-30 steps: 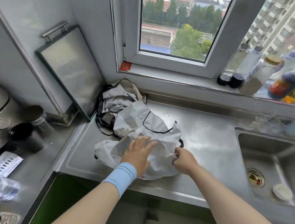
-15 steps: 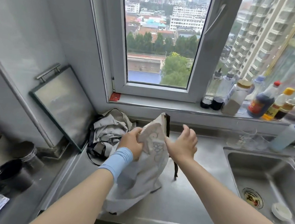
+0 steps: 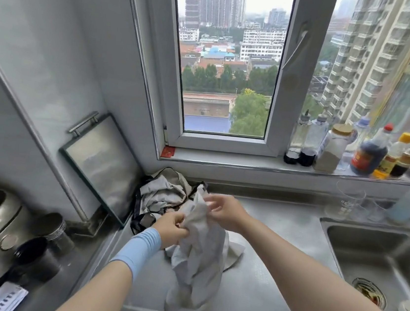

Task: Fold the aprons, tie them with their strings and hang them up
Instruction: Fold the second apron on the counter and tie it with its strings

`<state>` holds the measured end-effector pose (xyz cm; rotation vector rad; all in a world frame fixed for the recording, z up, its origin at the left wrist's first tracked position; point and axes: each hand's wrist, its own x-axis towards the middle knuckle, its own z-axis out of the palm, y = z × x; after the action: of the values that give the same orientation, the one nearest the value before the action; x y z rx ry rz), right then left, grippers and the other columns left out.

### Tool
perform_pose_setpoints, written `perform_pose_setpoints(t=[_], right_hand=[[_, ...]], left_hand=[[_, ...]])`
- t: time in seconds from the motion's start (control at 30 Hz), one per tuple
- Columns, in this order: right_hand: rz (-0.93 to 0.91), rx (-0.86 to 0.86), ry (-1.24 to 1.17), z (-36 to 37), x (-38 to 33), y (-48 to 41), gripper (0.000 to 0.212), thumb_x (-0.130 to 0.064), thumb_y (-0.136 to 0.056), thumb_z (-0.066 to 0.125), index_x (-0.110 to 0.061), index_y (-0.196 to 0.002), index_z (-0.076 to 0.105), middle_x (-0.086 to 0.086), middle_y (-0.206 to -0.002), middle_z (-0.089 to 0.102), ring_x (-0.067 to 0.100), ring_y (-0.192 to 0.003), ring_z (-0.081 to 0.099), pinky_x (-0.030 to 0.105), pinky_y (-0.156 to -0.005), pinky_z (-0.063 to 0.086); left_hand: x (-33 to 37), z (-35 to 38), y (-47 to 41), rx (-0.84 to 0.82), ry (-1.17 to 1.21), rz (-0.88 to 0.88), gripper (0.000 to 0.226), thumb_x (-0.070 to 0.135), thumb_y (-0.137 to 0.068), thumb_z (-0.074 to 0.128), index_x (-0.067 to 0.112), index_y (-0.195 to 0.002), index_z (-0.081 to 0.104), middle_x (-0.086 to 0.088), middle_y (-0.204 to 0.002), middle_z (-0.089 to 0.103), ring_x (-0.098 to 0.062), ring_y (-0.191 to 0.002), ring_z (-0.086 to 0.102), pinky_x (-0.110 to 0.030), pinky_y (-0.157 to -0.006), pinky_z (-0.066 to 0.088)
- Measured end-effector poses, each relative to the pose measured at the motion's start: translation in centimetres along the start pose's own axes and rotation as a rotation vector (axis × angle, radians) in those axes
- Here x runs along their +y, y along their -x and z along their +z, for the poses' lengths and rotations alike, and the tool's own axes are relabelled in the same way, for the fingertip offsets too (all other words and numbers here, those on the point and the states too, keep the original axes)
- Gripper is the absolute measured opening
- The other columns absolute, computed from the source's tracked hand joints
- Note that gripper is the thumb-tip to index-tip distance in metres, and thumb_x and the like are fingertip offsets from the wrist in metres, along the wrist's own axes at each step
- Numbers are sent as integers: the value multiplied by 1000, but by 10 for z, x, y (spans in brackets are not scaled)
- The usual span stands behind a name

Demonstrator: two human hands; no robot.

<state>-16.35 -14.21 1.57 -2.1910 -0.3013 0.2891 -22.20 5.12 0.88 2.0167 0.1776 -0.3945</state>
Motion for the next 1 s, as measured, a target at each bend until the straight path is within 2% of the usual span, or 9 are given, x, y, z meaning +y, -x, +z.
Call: perform_pose_setpoints(t=[0.1,0.2,0.37,0.5,0.67,0.73,0.83,0.93,1.0], right_hand=[[-90,15,138,21,1,-3,16,-13,-80,68,-22,-90,77,-4,-85,74,8,-75,63,37,-81,55],[-415,229,346,33,1,-5,17,-16,-85,68,-29,-90,78,-9,-88,75,17,-80,68,37,-81,51],[-882,433,394,21,-15,-2,6,-25,-87,71,-27,-91,76,-10,-91,72,18,-79,58,34,-75,48],[-382,386,264,-14,-17,8,69,-60,-77,57,-30,-139,48,-2,-138,49,19,-128,42,38,-105,36],[-84,210,-99,-70,-32,17,93,-29,-67,49,-52,-150,13,-5,-161,21,17,-148,17,45,-119,21],[-127,209,-108,-91,-52,20,93,-28,-66,53,-54,-148,20,-9,-156,26,12,-144,21,39,-117,22],[-231,200,-86,-117,-88,23,69,-31,-60,55,-36,-129,60,-2,-139,51,13,-131,42,37,-109,35],[-258,117,-275,-135,-127,36,38,-30,-53,54,-8,-81,67,7,-87,60,18,-83,52,34,-76,37],[-233,84,-374,-148,-150,50,22,-28,-57,56,-9,-68,57,8,-72,46,17,-69,41,34,-66,29]], left_hand=[[6,-6,3,-111,-354,-111,51,38,-65,67,14,-110,62,-11,-104,54,-26,-98,52,-39,-84,45],[19,-13,-1,238,-450,8,47,50,-84,58,20,-119,61,-2,-132,47,-27,-130,38,-38,-108,34],[50,-23,-5,281,-51,-20,27,39,-84,67,13,-94,68,-7,-93,70,-22,-83,63,-36,-83,52],[77,-33,-7,361,1,187,24,31,-85,63,8,-90,70,-14,-90,73,-21,-80,64,-48,-87,54],[142,-45,22,197,117,369,24,4,-94,52,21,-97,69,-1,-84,68,-17,-78,60,-31,-74,51],[168,-55,37,75,171,373,26,-6,-90,51,14,-92,67,-1,-76,67,-18,-72,60,-25,-65,52],[206,-77,61,-29,236,426,23,-11,-74,53,2,-88,66,-5,-79,70,-16,-70,66,-23,-65,56],[243,-96,85,160,110,526,27,-3,-79,51,7,-94,72,-13,-102,71,-25,-89,67,-34,-85,56],[262,-104,104,366,14,569,28,6,-84,50,19,-91,74,-6,-85,68,-25,-74,60,-33,-75,52]])
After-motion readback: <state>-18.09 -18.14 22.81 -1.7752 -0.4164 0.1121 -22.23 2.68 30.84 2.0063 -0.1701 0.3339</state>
